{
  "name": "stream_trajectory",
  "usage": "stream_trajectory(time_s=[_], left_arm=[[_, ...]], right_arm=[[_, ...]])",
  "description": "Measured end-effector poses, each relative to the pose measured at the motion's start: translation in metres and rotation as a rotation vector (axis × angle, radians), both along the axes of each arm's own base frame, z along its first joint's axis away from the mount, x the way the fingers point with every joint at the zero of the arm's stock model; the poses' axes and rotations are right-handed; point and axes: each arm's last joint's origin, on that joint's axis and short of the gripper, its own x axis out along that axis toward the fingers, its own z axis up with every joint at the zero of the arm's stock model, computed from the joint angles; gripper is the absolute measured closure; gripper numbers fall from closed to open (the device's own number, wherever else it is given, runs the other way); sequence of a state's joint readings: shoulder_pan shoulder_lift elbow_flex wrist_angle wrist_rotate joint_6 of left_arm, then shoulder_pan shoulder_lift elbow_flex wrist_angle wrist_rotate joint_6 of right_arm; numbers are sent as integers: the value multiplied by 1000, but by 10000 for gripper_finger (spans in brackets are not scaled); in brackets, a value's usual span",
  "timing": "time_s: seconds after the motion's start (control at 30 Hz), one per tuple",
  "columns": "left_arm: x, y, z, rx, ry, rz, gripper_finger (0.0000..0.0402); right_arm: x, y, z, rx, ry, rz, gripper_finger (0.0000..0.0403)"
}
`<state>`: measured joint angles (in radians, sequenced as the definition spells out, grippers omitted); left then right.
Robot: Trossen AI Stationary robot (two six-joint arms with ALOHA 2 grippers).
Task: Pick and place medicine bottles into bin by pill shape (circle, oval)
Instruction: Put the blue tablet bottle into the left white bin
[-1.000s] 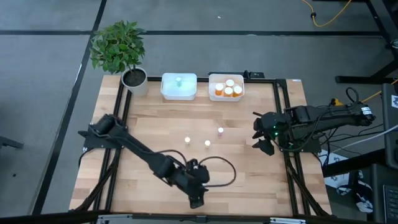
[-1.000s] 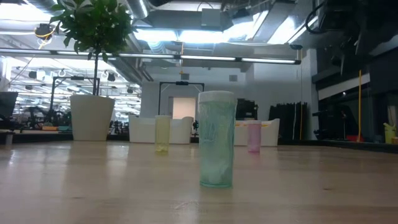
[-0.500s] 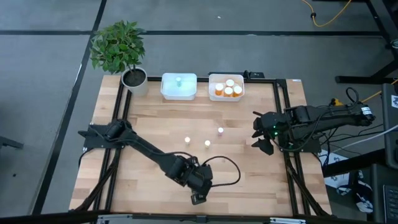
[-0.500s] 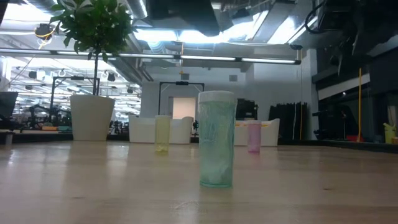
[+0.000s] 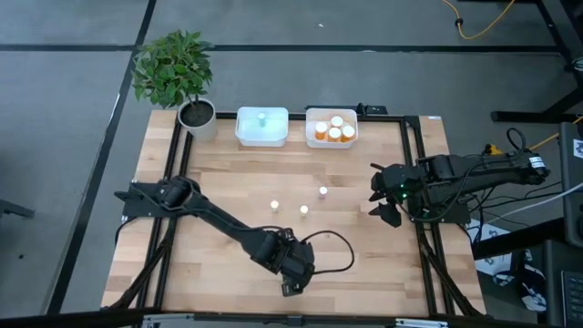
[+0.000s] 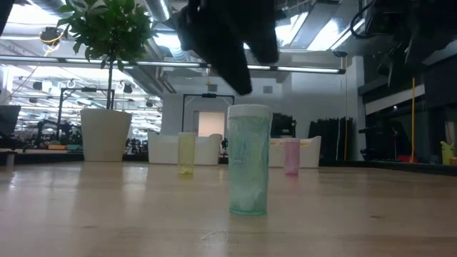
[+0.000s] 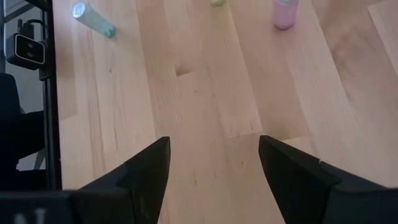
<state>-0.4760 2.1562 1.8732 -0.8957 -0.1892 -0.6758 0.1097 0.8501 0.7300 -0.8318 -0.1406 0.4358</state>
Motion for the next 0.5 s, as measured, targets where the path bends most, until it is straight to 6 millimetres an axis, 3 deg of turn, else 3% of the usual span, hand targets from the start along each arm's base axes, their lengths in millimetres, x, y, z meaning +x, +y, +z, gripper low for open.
stream_trajectory(time_s=[0.3, 0.5], left_arm=[[-1, 0, 0, 18, -5, 2, 156], [1, -3, -9, -2, 15, -13, 156]], right_arm=[[0, 0, 0, -2, -1, 3, 156], [0, 0, 0, -12, -5, 18, 156]])
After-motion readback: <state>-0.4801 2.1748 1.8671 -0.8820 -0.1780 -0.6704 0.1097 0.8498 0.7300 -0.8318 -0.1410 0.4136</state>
